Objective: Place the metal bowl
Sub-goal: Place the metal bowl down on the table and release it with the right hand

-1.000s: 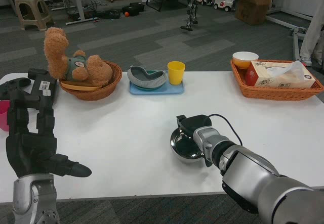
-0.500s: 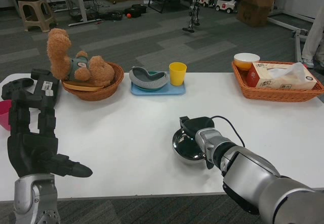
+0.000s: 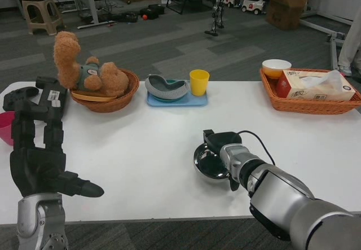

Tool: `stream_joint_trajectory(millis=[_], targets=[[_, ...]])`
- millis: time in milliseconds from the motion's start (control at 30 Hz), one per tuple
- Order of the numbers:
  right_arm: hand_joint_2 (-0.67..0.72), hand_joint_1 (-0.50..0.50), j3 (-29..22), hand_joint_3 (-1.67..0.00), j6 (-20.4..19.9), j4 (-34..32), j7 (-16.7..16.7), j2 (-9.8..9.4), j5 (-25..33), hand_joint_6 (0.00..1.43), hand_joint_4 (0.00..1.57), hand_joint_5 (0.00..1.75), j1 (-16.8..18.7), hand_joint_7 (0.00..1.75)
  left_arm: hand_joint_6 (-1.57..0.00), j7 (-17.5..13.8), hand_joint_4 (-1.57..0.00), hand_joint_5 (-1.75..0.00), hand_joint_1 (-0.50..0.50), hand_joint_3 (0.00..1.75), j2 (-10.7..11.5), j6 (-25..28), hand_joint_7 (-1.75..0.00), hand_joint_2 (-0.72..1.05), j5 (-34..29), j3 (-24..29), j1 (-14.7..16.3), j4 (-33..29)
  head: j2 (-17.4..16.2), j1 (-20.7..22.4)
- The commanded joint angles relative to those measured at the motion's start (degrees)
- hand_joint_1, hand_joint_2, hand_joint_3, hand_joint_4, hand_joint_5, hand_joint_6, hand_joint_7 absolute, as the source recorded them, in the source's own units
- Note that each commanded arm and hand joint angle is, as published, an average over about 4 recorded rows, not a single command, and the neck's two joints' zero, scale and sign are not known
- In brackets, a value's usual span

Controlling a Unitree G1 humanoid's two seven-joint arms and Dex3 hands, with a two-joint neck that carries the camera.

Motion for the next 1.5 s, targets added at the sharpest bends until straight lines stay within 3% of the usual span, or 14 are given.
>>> stream_joint_trajectory(millis=[33, 133, 200, 333, 433, 700, 800, 900, 1033, 1133, 1200, 1333, 1500], targets=[[0.55, -0.34, 0.37, -0.22, 3.05, -0.98, 1.54, 0.13, 0.81, 0.00, 0.17, 1.55, 0.52, 1.68, 0.00, -0.03, -0.04, 0.00, -0.50, 0.00, 0.21, -0.61, 0.00, -0.72, 0.01, 0.45, -0.12, 0.66, -0.02, 0.12], [0.66, -0.39, 0.37, -0.08, 3.49, -1.29, 2.33, 0.13, 1.84, 0.00, 0.11, 1.43, 0.45, 1.69, 0.00, -0.03, -0.04, 0.00, -0.50, 0.00, 0.17, -0.61, 0.00, -0.72, 0.01, 0.45, -0.12, 0.66, -0.06, 0.29], [0.66, -0.41, 0.35, -0.08, 3.55, -1.40, 2.72, 0.13, 2.33, 0.00, 0.11, 1.38, 0.45, 1.73, 0.00, -0.03, -0.03, 0.00, -0.50, 0.00, 0.17, -0.61, 0.00, -0.70, 0.01, 0.45, -0.12, 0.66, -0.10, 0.52], [0.72, -0.42, 0.22, -0.06, 3.58, -1.70, 3.18, 0.13, 3.38, 0.00, 0.11, 1.43, 0.54, 1.75, 0.00, -0.03, -0.04, 0.00, -0.50, 0.00, 0.21, -0.61, 0.00, -0.72, -0.01, 0.45, -0.10, 0.66, -0.11, 0.71], [0.72, -0.42, 0.13, 0.00, 3.55, -2.01, 3.36, 0.13, 3.73, 0.00, 0.15, 1.36, 0.60, 1.75, 0.00, -0.03, -0.04, 0.00, -0.50, 0.00, 0.17, -0.61, 0.00, -0.72, -0.07, 0.45, -0.03, 0.66, -0.11, 0.85], [0.72, -0.42, -0.38, 0.00, 3.53, -2.45, 3.87, 0.13, 5.34, 0.00, 0.26, 1.50, 0.60, 1.75, 0.00, -0.03, -0.02, 0.00, -0.50, 0.00, 0.17, -0.61, 0.00, -0.72, -0.07, 0.45, -0.01, 0.66, 0.36, 1.28], [0.72, -0.42, -0.77, 0.00, 3.49, -2.87, 4.04, 0.13, 5.60, 0.00, 0.23, 1.50, 0.60, 1.71, 0.00, -0.03, -0.02, 0.00, -0.50, 0.00, 0.21, -0.61, 0.00, -0.72, -0.07, 0.45, 0.06, 0.66, 0.45, 1.40], [0.72, -0.42, -1.28, 0.00, 3.49, -3.29, 4.24, 0.13, 5.64, 0.00, 0.16, 1.41, 0.60, 1.47, 0.00, -0.03, -0.04, 0.00, -0.50, 0.00, 0.19, -0.61, 0.00, -0.72, -0.07, 0.45, 0.06, 0.66, 0.50, 1.52], [0.72, -0.42, -2.46, 0.00, 3.49, -3.77, 5.03, 0.13, 5.64, 0.00, 0.09, 1.19, 0.60, 0.73, 0.00, -0.03, -0.04, 0.00, -0.50, 0.00, 0.26, -0.61, 0.00, -0.72, -0.07, 0.47, 0.06, 0.66, 0.52, 1.65], [0.72, -0.44, -3.89, 0.00, 3.44, -3.84, 5.40, 0.13, 5.91, 0.00, 0.07, 1.12, 0.60, 0.38, 0.00, -0.03, -0.04, 0.00, -0.50, 0.00, 0.26, -0.61, 0.00, -0.72, -0.07, 0.54, 0.06, 0.66, 0.46, 1.69], [0.72, -0.46, -5.52, 0.00, 3.18, -3.57, 5.58, 0.13, 7.01, 0.00, 0.06, 1.07, 0.60, 0.28, 0.00, -0.03, -0.04, 0.00, -0.50, 0.00, 0.26, -0.61, 0.00, -0.72, -0.07, 0.54, 0.06, 0.66, 0.47, 1.68], [0.72, -0.46, -8.42, 0.00, 1.53, -1.64, 5.58, 0.02, 11.86, 0.00, 0.06, 1.16, 0.65, 0.21, 0.00, -0.03, -0.04, 0.00, -0.50, 0.00, 0.28, -0.61, 0.00, -0.72, -0.18, 0.54, 0.06, 0.66, 0.73, 1.96], [0.72, -0.46, -14.64, 0.00, -0.25, -1.31, 6.00, -0.18, 13.40, 0.00, 0.06, 1.26, 1.35, 0.21, 0.00, -0.03, -0.04, 0.00, -0.50, 0.00, 0.39, -0.61, 0.00, -0.72, -0.25, 0.54, 0.08, 0.66, 0.64, 2.05]])
